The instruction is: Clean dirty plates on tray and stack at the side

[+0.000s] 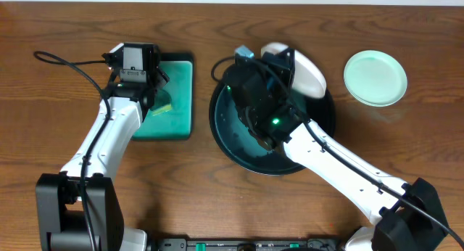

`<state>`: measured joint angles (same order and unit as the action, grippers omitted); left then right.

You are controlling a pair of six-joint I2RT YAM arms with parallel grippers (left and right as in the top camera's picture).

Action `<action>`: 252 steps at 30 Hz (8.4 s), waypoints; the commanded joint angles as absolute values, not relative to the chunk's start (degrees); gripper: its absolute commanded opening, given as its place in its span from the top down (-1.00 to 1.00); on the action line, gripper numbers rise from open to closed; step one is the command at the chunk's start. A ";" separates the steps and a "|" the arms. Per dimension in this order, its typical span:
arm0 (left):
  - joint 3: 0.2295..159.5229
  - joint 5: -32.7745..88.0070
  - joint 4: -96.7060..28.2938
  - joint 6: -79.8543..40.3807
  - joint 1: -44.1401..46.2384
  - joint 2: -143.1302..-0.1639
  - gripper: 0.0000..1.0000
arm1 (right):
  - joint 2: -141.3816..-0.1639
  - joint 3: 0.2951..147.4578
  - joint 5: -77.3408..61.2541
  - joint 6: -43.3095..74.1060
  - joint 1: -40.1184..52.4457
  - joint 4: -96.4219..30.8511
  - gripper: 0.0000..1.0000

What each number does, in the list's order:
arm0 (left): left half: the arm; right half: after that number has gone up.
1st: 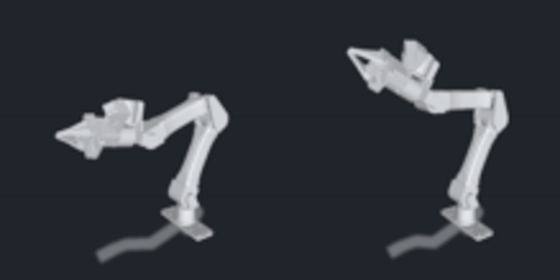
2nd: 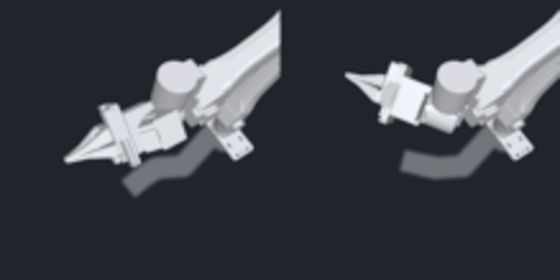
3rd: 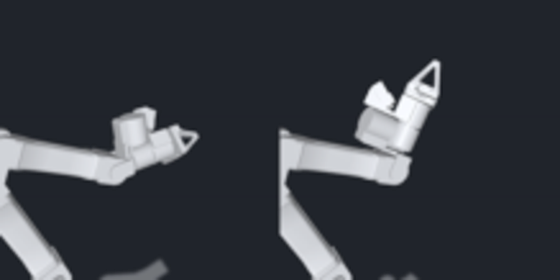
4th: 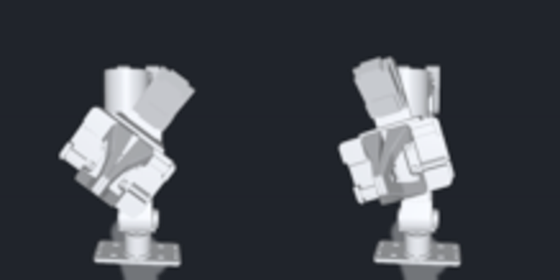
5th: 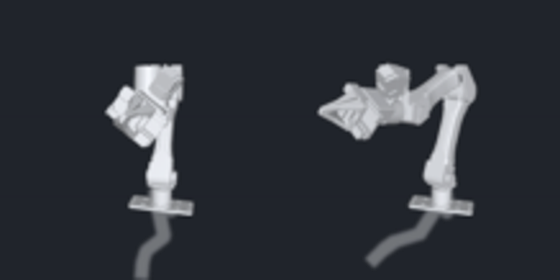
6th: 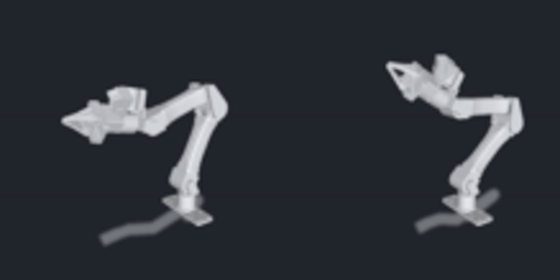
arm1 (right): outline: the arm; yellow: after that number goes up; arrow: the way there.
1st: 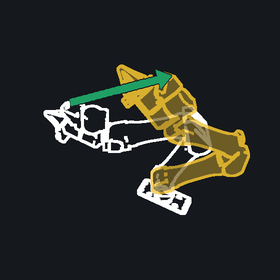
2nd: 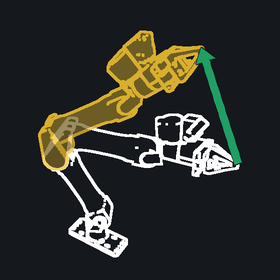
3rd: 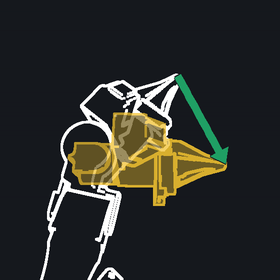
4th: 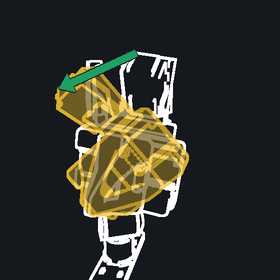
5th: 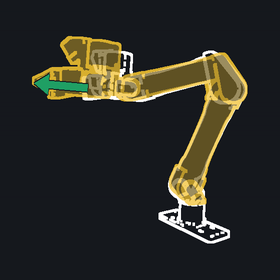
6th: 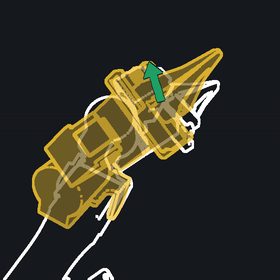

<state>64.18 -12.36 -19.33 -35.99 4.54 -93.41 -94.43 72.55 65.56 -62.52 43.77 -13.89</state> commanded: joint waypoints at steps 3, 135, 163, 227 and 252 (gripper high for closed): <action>63.96 -13.08 -19.46 -35.64 4.25 -93.60 -0.56 | -93.43 73.01 62.70 -53.76 44.40 -19.84 0.98; 63.99 -13.10 -19.46 -35.64 4.25 -93.60 -0.57 | -14.31 6.74 -3.25 8.56 4.05 1.10 -0.99; 63.99 -13.08 -19.46 -35.64 4.25 -93.60 -0.57 | -0.32 0.32 -2.17 -0.30 2.33 -4.19 -0.99; 27.46 -1.74 -11.84 1.56 4.19 -46.30 -0.57 | -0.38 0.32 -2.17 -0.30 2.33 -4.16 -0.98; 0.30 -2.13 -0.27 3.44 3.90 -3.14 -0.57 | -0.38 0.32 -2.17 -0.30 2.33 -4.16 -0.99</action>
